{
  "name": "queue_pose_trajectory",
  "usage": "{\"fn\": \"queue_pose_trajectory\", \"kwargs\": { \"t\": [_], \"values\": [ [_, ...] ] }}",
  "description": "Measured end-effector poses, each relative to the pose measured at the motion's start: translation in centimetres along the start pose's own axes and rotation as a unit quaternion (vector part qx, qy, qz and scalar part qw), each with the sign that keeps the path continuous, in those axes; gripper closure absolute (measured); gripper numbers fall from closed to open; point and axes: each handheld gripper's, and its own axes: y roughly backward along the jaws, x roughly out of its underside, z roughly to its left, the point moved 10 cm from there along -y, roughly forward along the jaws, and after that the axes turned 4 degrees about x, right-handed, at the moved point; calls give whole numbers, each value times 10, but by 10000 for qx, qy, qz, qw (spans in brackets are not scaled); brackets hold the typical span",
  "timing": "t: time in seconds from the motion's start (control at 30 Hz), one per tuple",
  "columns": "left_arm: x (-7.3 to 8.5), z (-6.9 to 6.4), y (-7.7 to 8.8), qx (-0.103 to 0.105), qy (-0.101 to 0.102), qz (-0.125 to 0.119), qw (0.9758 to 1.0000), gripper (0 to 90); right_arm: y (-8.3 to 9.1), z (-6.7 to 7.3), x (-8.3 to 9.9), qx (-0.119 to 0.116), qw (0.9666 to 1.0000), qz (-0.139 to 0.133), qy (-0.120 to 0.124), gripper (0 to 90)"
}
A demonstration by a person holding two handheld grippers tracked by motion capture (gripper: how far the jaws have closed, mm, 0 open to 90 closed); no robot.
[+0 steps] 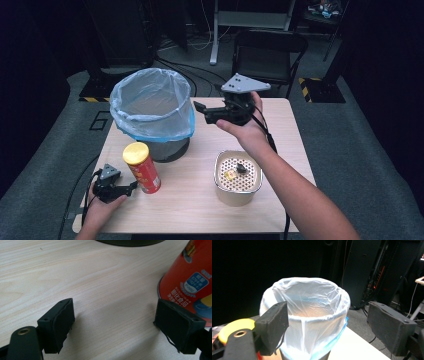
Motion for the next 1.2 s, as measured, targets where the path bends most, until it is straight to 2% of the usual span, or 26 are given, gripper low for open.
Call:
{"fn": "queue_pose_trajectory", "kwargs": {
  "t": [0.07, 0.13, 0.17, 0.23, 0.27, 0.43, 0.5, 0.53, 0.6, 0.67, 0.77, 0.83, 0.9, 1.0, 1.07, 1.2],
  "values": [
    [1, -1, 1, 3, 2, -21, 10000, 161, 12, -2, 4, -19, 10000, -18, 37, 182],
    [1, -1, 1, -5, -3, -79, 10000, 161, 22, -8, 10, 84, 9998, -48, 166, 188],
    [2, -1, 2, 26, -8, -17, 10000, 162, 27, -11, 12, 117, 9997, -76, 183, 191],
    [1, -1, 1, 16, 20, -83, 10000, 163, 35, -16, 19, 172, 9997, -120, 151, 195],
    [2, -1, 2, 39, 23, -24, 10000, 163, 39, -18, 23, 198, 9996, -140, 133, 196],
    [1, 0, 2, 17, 13, -40, 10000, 163, 59, -28, 46, 423, 9989, -20, 211, 201],
    [1, 0, 2, 47, 57, -41, 10000, 164, 69, -32, 55, 532, 9983, 19, 232, 201],
    [0, 1, 2, 50, 141, -81, 9999, 164, 75, -35, 60, 567, 9981, 23, 249, 201],
    [-2, 2, 2, 124, 338, -140, 9993, 165, 87, -42, 69, 673, 9976, -15, 167, 201],
    [-3, 5, 3, 120, 389, -197, 9990, 217, 98, -48, 78, 780, 9969, -56, 39, 201],
    [-4, 8, 5, 166, 456, -207, 9986, 231, 112, -60, 95, 1029, 9946, -57, 66, 205],
    [-6, 8, 8, 223, 559, -303, 9977, 232, 120, -67, 108, 1207, 9927, -3, 58, 204],
    [-10, 7, 11, 268, 592, -481, 9967, 231, 128, -73, 119, 1324, 9912, 15, -59, 205],
    [-14, 6, 18, 292, 438, -599, 9968, 214, 140, -83, 136, 1546, 9879, 20, -150, 215],
    [-17, 4, 21, 321, 459, -696, 9960, 194, 145, -88, 147, 1662, 9859, 49, -211, 223],
    [-19, 0, 29, 347, 300, -680, 9966, 149, 156, -100, 174, 1901, 9811, 154, -337, 226]
  ]
}}
